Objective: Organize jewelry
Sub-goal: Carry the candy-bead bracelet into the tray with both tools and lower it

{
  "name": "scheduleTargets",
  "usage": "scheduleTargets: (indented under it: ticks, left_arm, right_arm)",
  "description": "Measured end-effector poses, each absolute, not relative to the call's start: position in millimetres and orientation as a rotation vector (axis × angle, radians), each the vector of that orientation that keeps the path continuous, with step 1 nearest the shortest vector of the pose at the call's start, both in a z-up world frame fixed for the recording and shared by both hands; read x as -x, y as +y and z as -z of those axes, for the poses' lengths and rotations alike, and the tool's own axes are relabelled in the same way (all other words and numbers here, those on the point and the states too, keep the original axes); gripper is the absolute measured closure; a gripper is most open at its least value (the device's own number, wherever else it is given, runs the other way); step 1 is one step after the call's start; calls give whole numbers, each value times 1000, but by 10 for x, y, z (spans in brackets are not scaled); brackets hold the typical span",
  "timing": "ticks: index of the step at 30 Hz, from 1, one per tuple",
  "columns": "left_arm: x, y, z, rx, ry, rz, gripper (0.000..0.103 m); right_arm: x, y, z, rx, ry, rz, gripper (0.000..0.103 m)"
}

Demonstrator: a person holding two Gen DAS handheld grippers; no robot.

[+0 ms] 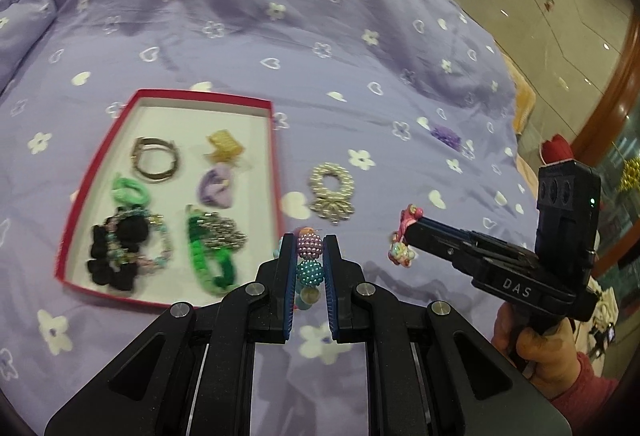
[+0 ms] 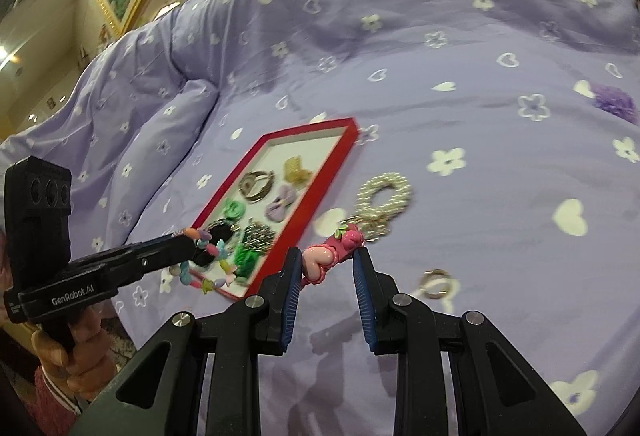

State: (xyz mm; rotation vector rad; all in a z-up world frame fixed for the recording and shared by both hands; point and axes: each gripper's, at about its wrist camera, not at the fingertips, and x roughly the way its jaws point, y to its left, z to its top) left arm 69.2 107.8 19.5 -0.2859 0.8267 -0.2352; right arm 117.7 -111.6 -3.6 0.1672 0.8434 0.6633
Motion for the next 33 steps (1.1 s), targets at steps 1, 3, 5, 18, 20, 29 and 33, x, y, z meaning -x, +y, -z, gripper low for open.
scheduleTargets:
  ticks: [1,3,5,18,20,29,33]
  left_arm:
    - [-689,1116,-188,288,827,227,92]
    - [-688,1198,-181,293,825,212,92]
    - [-689,1276,-178,298,821,198,92]
    - [-807,1586,-28,326,838,145,92]
    - [-828,1606,1,328,843,141,92]
    - [-886,1772,159,347,873,116,92]
    - [-890,1869,232,359,885,96,92]
  right_arm:
    - [-1173,-1058,41,-161,846,-673,77]
    - [-1165,-961,46,-153,851,-690,77]
    - [-1162,-874,47,-142,853,-705,77]
    - [-1224,-472,84,-108,870,-767,77]
    - [-1242,-412,95,-104,876,-778,77]
    - [-1304,-180,180,-78,899,-814,77]
    - [-1312,-78,229,-65,916,-826,77]
